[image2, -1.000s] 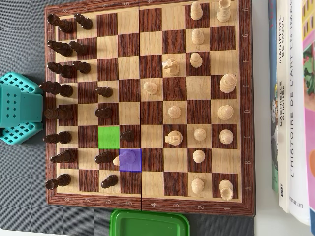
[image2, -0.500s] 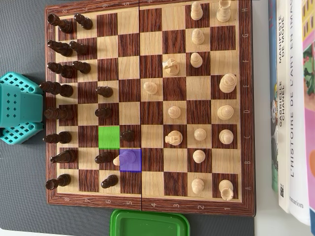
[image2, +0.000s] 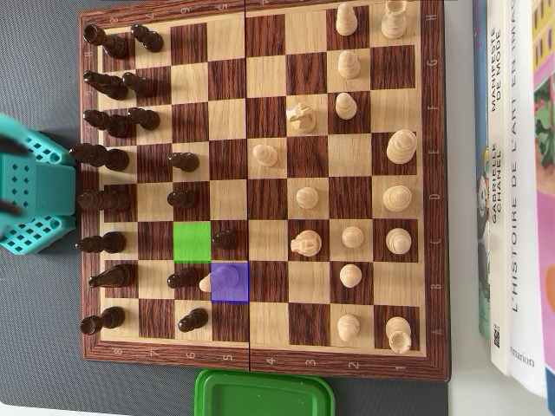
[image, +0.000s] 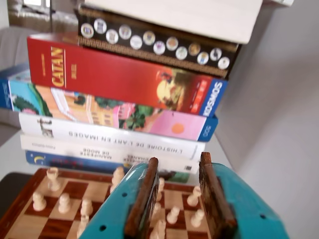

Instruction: Play chess

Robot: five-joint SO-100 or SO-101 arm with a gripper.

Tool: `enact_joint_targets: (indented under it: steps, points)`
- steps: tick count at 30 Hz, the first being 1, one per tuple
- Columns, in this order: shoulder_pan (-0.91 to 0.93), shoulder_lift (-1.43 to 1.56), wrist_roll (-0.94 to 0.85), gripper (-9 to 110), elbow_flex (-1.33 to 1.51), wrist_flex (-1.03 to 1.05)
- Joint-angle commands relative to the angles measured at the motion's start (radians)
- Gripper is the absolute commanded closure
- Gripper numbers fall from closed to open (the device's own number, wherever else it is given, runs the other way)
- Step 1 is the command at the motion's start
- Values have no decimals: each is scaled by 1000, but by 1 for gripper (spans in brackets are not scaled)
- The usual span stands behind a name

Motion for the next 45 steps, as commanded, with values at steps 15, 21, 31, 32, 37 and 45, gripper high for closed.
enact_joint_targets:
  steps: [15, 21, 31, 32, 37, 45]
  points:
    - [163, -560, -9, 88, -318, 495]
    - [265, -742, -11, 88, -440, 672]
    - [259, -1035, -54, 88, -718, 828]
    - [259, -1057, -57, 88, -742, 834]
    - [267, -1157, -58, 88, -776, 834]
    - [262, -1310, -60, 88, -841, 834]
